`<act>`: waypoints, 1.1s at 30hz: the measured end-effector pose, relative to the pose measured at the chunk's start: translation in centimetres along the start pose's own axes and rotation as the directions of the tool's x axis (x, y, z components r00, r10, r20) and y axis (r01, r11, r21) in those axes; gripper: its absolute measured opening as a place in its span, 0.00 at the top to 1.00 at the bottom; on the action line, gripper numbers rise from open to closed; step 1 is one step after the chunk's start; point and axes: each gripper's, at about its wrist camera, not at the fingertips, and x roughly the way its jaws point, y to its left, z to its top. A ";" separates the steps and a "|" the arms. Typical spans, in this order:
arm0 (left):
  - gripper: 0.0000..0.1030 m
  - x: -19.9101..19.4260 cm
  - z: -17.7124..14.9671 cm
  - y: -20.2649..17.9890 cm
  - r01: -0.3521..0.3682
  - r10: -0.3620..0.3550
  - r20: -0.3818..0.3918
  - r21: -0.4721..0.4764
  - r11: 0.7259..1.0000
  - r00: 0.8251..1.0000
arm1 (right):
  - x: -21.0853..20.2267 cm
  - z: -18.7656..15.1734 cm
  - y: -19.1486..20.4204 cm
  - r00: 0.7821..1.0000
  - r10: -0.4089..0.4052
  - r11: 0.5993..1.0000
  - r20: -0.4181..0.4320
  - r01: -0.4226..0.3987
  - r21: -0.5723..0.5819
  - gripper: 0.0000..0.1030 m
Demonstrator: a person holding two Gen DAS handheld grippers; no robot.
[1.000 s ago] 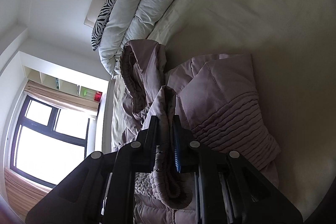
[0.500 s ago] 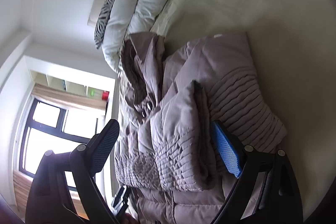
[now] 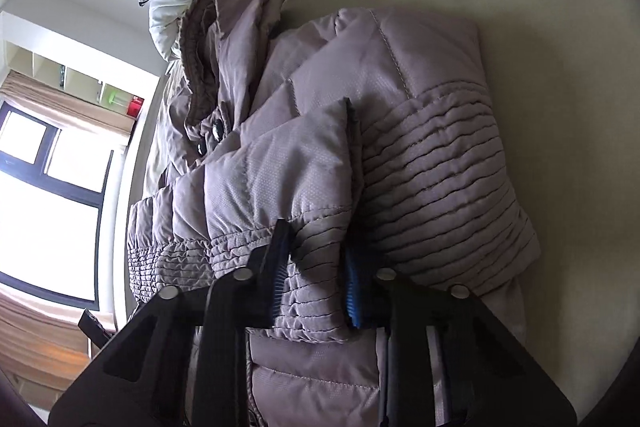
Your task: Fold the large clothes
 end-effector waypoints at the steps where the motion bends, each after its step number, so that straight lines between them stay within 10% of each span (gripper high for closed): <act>1: 0.25 -0.2 0.0 0.1 -0.002 0.002 0.007 -0.004 1.000 1.000 | -0.6 -0.1 1.0 1.000 0.008 1.000 0.018 -0.008 -0.019 0.84; 12: 0.25 0.0 2.4 1.8 0.035 -0.027 0.057 -0.147 0.989 0.998 | -13.6 0.2 20.2 0.915 0.363 0.896 0.177 -0.290 -0.337 0.86; 18: 0.36 1.3 3.2 3.8 0.054 -0.052 0.019 -0.199 0.979 0.998 | -17.6 0.6 26.5 0.872 0.434 0.847 0.226 -0.309 -0.433 0.87; 24: 0.41 1.5 3.4 3.6 0.019 -0.014 0.032 -0.132 0.991 0.999 | -18.4 1.0 24.0 0.856 0.434 0.875 0.281 -0.327 -0.356 0.87; 28: 0.48 1.6 2.8 0.4 -0.151 0.146 0.072 0.071 0.986 0.987 | -17.8 1.0 19.1 0.854 0.413 0.901 0.316 -0.333 -0.277 0.87; 33: 0.49 2.7 2.5 0.8 -0.174 0.173 0.022 0.076 0.982 0.985 | -13.1 2.0 10.2 0.897 0.314 0.949 0.311 -0.298 -0.099 0.87</act>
